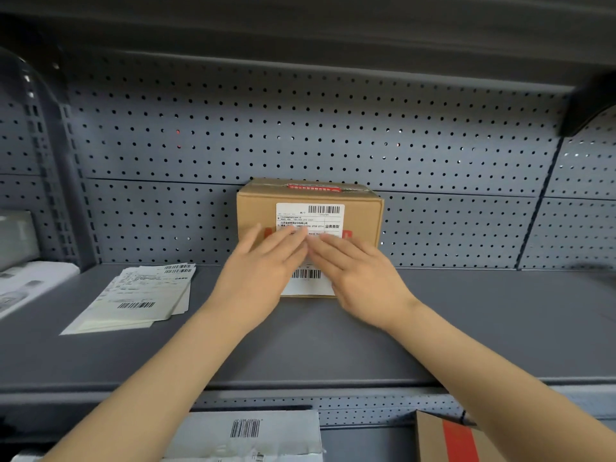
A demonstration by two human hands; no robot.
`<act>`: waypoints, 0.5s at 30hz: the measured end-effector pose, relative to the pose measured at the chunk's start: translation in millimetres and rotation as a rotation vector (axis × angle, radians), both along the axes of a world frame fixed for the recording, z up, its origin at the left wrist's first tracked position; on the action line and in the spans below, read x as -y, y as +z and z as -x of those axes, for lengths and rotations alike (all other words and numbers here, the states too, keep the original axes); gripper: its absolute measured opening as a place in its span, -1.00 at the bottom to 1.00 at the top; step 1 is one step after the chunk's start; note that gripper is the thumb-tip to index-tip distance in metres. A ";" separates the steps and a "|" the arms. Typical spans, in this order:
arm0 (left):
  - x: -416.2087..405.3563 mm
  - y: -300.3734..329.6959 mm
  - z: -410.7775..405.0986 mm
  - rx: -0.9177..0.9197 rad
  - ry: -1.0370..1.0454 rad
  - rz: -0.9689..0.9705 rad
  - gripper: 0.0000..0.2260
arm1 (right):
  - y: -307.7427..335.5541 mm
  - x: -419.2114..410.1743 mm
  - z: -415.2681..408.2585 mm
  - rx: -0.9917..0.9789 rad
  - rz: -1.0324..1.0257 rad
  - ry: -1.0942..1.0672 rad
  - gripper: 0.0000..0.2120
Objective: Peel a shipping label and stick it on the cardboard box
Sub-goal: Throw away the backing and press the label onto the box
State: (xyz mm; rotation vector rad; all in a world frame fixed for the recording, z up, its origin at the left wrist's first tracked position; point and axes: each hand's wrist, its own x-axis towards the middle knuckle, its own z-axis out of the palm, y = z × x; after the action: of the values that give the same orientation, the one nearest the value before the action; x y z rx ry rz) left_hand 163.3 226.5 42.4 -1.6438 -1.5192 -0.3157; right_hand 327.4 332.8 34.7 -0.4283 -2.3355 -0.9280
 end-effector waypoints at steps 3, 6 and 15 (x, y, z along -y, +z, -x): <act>0.7 -4.8 4.1 -0.094 0.184 0.294 -0.34 | -1.9 -6.9 -1.8 0.169 0.013 -0.165 -0.43; 4.3 -0.3 7.7 -0.127 0.257 0.342 -0.36 | 2.0 -10.8 -7.8 0.234 0.009 -0.258 -0.40; 9.1 7.5 6.9 -0.112 0.149 0.170 -0.38 | 13.2 -4.9 -25.4 0.129 -0.026 -0.214 -0.41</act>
State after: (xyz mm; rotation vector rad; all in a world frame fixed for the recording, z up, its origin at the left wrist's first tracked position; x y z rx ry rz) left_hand 156.4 217.5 49.9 -1.6379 -1.6086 -0.0134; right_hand 352.8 337.7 47.9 -0.6342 -2.4252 -1.1139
